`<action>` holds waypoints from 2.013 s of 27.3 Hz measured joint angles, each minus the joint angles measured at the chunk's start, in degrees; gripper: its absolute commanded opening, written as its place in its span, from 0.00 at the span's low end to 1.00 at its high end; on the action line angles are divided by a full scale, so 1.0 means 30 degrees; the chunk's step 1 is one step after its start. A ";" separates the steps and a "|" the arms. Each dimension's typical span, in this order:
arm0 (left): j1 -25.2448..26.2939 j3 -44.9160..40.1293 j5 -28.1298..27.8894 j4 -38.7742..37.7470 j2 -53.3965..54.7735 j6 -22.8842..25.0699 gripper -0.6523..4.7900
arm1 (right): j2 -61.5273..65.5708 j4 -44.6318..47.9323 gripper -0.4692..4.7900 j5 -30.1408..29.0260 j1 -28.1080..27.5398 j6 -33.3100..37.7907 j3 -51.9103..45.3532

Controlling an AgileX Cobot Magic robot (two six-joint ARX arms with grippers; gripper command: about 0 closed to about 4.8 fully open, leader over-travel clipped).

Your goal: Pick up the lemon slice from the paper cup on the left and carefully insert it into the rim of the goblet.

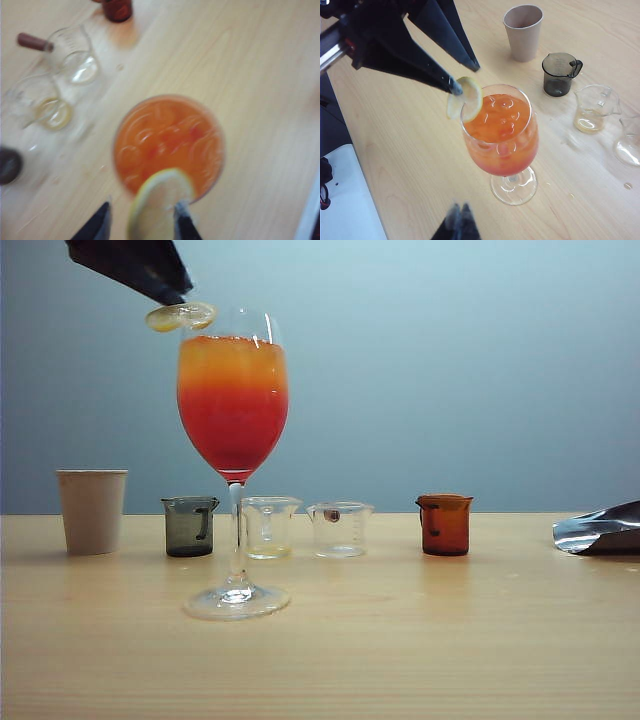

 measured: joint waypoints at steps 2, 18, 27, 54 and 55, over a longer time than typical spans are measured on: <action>-0.0022 0.0000 0.0525 -0.0007 0.0262 0.0000 0.42 | 0.0000 0.0000 0.07 0.0000 0.0000 0.0000 0.0000; -0.0022 0.0000 0.0554 0.0015 0.0328 -0.0066 0.41 | 0.0000 0.0000 0.07 0.0000 0.0000 -0.0160 0.0000; -0.0022 0.0954 0.0554 -0.0408 -0.0823 -0.0284 0.10 | -0.0022 -0.0007 0.07 0.0000 0.0000 -0.0160 0.0000; -0.0044 -0.4022 -0.4218 0.5413 -1.1300 -0.9785 0.11 | -0.8568 0.0758 0.07 0.3402 -0.0095 -0.0546 -0.5705; -0.0051 -0.4626 -0.4510 0.5727 -1.1839 -1.0040 0.11 | -0.8881 0.0787 0.07 0.3504 -0.0095 -0.0495 -0.6033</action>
